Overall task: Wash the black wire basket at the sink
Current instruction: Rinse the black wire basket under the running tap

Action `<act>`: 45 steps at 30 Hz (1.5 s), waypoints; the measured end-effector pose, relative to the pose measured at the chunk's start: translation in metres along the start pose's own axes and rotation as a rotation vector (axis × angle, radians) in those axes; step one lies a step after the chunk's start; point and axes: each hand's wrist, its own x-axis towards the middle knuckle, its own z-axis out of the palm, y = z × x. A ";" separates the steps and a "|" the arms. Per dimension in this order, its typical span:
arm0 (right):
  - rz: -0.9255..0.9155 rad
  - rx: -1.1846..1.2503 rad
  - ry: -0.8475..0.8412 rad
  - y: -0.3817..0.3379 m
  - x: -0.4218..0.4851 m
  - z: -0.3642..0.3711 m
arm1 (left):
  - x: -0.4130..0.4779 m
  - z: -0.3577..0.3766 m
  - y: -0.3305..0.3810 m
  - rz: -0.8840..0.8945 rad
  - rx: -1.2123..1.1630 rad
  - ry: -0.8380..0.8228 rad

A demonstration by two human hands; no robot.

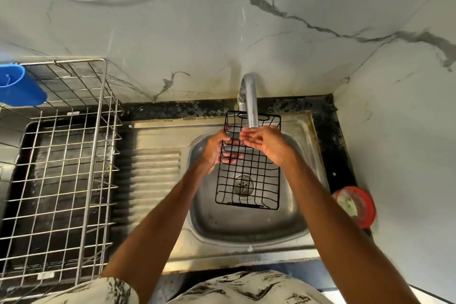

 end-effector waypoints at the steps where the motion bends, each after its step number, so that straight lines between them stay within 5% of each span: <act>1: 0.051 0.128 -0.049 -0.001 -0.001 0.004 | 0.000 0.002 0.000 0.013 0.019 0.013; 4: 0.108 0.078 -0.180 -0.002 -0.004 0.010 | 0.003 0.005 0.002 0.057 0.030 0.062; 7: 0.197 -0.791 -0.307 0.004 -0.005 0.005 | 0.005 0.001 0.003 0.068 0.031 0.042; 9: 0.141 -1.011 -0.191 0.007 -0.001 0.000 | 0.006 -0.001 0.003 0.081 0.027 0.034; 12: -0.090 -0.377 0.076 0.007 0.002 0.002 | 0.004 0.004 0.008 0.112 0.046 0.029; 14: -0.027 0.137 0.069 0.003 -0.001 0.011 | 0.003 0.009 0.011 0.109 0.022 0.018; 16: 0.075 0.320 0.028 0.000 -0.005 0.018 | 0.005 0.012 0.012 0.091 -0.004 0.029; 18: 0.116 0.159 -0.053 -0.003 -0.012 0.020 | 0.007 0.013 0.012 0.081 -0.049 0.039; 22: 0.085 -0.693 -0.069 0.006 -0.017 0.013 | 0.010 0.011 0.002 0.026 -0.173 0.026; 25: -0.031 -0.463 0.093 0.005 -0.010 0.011 | 0.010 0.018 -0.006 -0.024 -0.230 0.060; 29: 0.049 0.082 -0.094 -0.006 -0.007 0.012 | 0.008 0.025 -0.016 -0.069 -0.257 0.114; 45: 0.005 -0.372 -0.093 -0.007 -0.007 0.006 | 0.006 0.022 -0.016 -0.075 -0.240 0.084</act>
